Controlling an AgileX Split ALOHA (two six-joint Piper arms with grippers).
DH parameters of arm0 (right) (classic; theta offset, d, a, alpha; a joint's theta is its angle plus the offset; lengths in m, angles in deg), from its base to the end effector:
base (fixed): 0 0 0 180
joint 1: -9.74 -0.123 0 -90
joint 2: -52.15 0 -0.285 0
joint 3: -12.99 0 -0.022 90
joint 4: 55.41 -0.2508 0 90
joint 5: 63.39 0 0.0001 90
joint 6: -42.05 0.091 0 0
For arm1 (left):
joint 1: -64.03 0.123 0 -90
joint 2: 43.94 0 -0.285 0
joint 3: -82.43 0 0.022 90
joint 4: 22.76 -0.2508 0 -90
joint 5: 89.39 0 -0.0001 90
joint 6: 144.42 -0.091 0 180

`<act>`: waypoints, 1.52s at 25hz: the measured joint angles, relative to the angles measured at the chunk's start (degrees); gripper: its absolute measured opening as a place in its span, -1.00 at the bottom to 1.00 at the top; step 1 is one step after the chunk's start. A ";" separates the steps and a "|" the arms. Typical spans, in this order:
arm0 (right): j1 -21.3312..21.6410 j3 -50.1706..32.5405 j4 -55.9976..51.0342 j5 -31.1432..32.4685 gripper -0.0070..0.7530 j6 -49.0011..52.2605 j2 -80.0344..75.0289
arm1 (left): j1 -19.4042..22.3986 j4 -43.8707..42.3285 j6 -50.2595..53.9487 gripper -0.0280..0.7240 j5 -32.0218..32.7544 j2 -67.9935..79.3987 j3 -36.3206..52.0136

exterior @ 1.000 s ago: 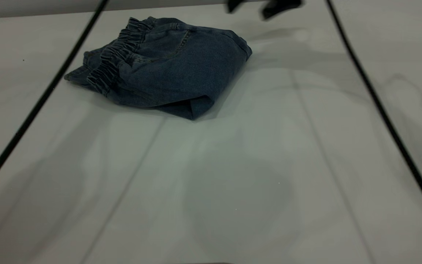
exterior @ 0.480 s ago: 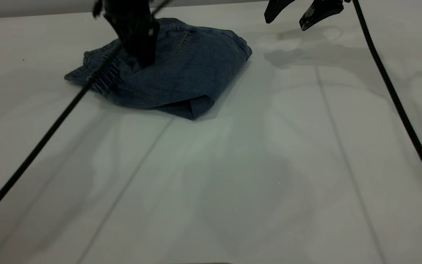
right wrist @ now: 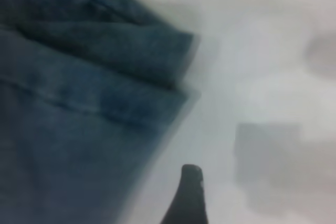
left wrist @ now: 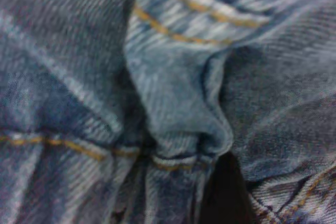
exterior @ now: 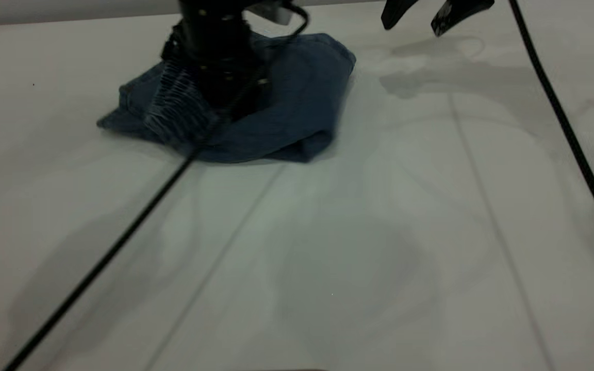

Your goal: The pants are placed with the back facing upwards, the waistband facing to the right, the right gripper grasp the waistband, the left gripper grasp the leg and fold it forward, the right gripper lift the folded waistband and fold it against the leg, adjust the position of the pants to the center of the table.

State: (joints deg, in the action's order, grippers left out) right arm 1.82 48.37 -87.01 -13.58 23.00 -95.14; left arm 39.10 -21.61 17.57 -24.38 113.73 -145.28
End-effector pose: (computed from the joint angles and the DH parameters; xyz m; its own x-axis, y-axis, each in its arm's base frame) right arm 0.5031 0.1068 0.1270 -0.9245 -0.0866 -0.3712 -0.2385 0.8911 0.3861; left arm 0.4661 -0.2185 0.0757 -0.7341 0.6732 -0.0891 0.6753 0.7375 0.0091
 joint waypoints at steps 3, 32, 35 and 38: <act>0.83 0.22 0.08 0.54 0.55 0.00 2.04 | -2.61 1.14 11.63 0.25 0.05 0.73 -2.37; 4.09 0.28 4.85 22.39 0.55 8.32 50.00 | -4.85 -15.86 15.83 0.25 2.18 -35.00 -15.33; 4.09 -1.27 6.16 22.52 0.55 10.82 57.05 | -4.85 -15.42 16.48 0.25 2.18 -42.15 -12.04; 4.09 -4.73 6.41 22.66 0.55 12.05 64.25 | -4.85 -14.66 17.13 0.25 2.18 -51.57 -2.26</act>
State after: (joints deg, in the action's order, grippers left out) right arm 5.91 43.64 -80.60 9.08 35.05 -30.90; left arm 34.25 -36.28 34.71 -22.21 62.16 -147.55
